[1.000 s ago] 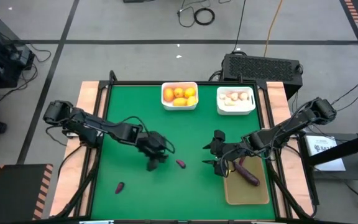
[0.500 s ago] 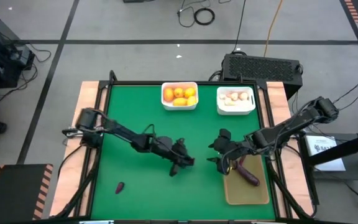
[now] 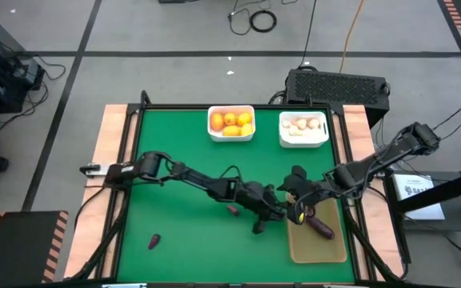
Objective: Sort produce into baskets
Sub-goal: Put the eggplant into the light orange bin
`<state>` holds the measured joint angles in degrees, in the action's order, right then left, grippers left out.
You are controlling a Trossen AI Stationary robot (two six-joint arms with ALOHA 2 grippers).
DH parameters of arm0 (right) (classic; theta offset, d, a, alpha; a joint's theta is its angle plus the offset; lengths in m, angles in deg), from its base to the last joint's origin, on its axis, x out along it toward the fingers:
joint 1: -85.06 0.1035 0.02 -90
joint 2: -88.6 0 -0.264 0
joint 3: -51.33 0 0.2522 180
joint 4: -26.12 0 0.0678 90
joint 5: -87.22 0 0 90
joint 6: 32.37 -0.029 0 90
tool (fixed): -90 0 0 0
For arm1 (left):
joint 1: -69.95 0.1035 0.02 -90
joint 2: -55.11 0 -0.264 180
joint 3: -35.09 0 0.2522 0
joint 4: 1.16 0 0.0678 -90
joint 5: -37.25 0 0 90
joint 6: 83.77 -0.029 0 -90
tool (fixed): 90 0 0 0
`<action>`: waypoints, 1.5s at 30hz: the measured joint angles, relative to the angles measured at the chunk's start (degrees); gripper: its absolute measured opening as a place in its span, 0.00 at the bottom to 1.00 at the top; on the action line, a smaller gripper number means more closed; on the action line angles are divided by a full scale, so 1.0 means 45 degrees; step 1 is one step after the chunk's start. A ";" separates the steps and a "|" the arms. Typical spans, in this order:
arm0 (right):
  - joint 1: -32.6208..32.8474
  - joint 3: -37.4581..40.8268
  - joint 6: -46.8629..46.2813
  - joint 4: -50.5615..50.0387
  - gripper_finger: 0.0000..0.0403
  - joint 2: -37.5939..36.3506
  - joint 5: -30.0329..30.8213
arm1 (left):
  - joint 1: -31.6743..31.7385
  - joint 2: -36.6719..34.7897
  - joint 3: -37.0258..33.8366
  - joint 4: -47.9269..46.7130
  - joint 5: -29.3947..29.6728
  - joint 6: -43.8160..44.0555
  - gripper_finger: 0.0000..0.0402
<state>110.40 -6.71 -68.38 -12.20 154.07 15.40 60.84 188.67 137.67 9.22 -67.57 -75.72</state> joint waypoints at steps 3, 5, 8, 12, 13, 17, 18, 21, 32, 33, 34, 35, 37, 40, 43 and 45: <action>0.0186 0.0002 -0.0209 -0.0211 0.67 0.0000 0.0108 | 0.0069 -0.0005 0.0346 0.0195 -0.0348 -0.0298 0.19; 0.0322 0.0002 -0.0316 -0.0348 0.67 0.0000 0.0437 | 0.0137 -0.0005 0.0409 0.0294 -0.0299 -0.0521 0.19; 0.0487 0.0006 -0.0100 -0.0170 0.67 -0.0055 0.1406 | 0.0274 0.0000 0.0532 0.0193 0.0399 -0.0573 0.19; 0.0756 0.0007 0.0176 0.0134 0.67 -0.0241 0.3061 | 0.0472 -0.0003 0.0552 0.0464 0.0944 -0.0665 0.19; 0.0835 0.0007 0.0179 0.0109 0.67 -0.0287 0.3390 | 0.0495 0.0000 0.0549 0.0689 0.0950 -0.0656 0.19; 0.1259 0.0002 -0.0568 -0.0389 0.67 -0.0695 0.4369 | 0.0540 -0.0005 0.0549 0.1686 0.0973 -0.0647 0.19; 0.1376 0.0002 -0.0919 -0.0704 0.67 -0.0903 0.4347 | 0.0531 -0.0002 0.0549 0.1713 0.0972 -0.0654 0.19; 0.1915 0.0002 -0.2419 -0.2093 0.67 -0.1749 0.4105 | 0.0529 0.0073 0.0549 0.1870 0.0973 -0.0658 0.19; 0.3714 0.0007 -0.6446 -0.5617 0.67 -0.3168 0.3710 | 0.0432 0.0521 0.1802 0.1708 0.1007 -0.0573 0.19; 0.3860 0.0005 -0.6611 -0.5620 0.67 -0.3177 0.3683 | 0.0372 0.0751 0.2033 0.1666 0.1007 -0.0571 0.19; 0.4014 0.0007 -0.6773 -0.5600 0.67 -0.3172 0.3669 | 0.0319 0.0990 0.2258 0.1511 0.1008 -0.0568 0.19; 0.4155 0.0007 -0.6839 -0.5591 0.67 -0.3166 0.3698 | 0.0270 0.1214 0.2440 0.1350 0.1007 -0.0544 0.19; 0.4382 0.0007 -0.6853 -0.5618 0.67 -0.3167 0.4188 | 0.0187 0.1769 0.2945 0.1058 0.0992 -0.0532 0.19; 0.4560 0.0007 -0.6558 -0.5666 0.67 -0.3173 0.4851 | 0.0151 0.2384 0.3570 0.1016 0.0993 -0.0522 0.19; 0.4566 0.0007 -0.6149 -0.5671 0.67 -0.3191 0.5294 | 0.0151 0.2598 0.3978 0.1111 0.0998 -0.0527 0.19; 0.4562 0.0007 -0.5901 -0.5671 0.67 -0.3186 0.5344 | 0.0175 0.2590 0.4019 0.1126 0.1001 -0.0540 0.19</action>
<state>130.93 -6.68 -94.93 -37.72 139.73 39.45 61.63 200.32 155.75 14.29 -63.06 -78.15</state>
